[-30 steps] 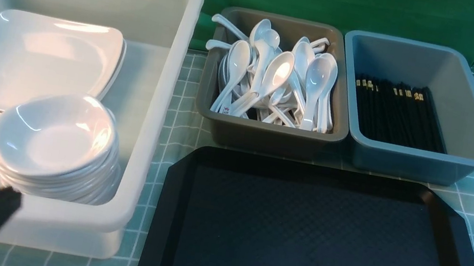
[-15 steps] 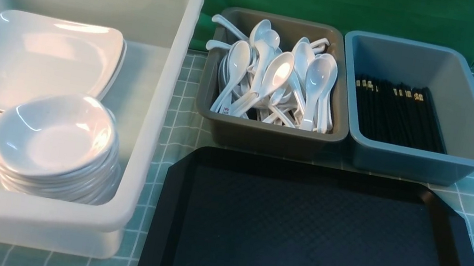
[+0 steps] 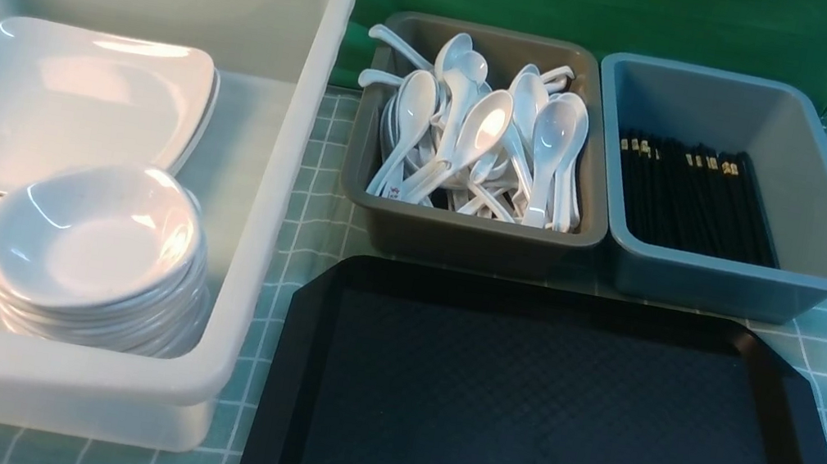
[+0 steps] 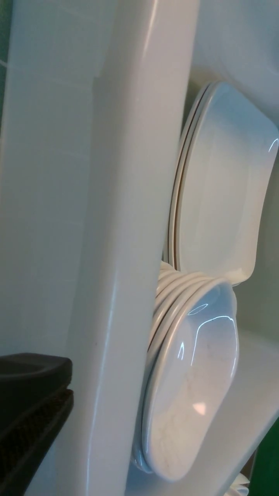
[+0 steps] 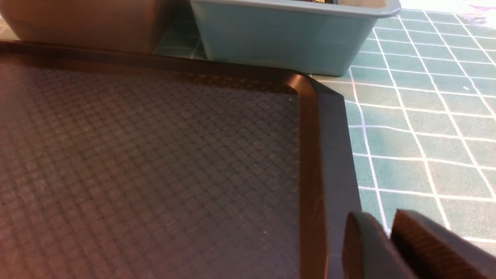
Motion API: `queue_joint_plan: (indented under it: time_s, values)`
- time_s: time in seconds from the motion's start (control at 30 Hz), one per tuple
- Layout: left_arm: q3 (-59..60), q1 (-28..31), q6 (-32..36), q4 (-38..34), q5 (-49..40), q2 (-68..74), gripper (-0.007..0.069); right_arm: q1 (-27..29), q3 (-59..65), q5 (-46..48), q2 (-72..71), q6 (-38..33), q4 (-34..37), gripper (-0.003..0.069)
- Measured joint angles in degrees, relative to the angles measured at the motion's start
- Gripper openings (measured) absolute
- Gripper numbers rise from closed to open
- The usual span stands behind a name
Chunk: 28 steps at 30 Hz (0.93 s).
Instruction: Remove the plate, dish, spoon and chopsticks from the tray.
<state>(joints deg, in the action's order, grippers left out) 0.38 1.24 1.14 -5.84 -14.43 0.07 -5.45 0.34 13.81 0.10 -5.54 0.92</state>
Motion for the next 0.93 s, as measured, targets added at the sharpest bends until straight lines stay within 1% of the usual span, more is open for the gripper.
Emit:
queue_joint_plan:
  time_s: [0.93]
  values:
    - [0.00,0.00,-0.16,0.17,0.24,0.00,0.0011,0.00,0.00,0.00,0.00,0.00,0.00,0.0209]
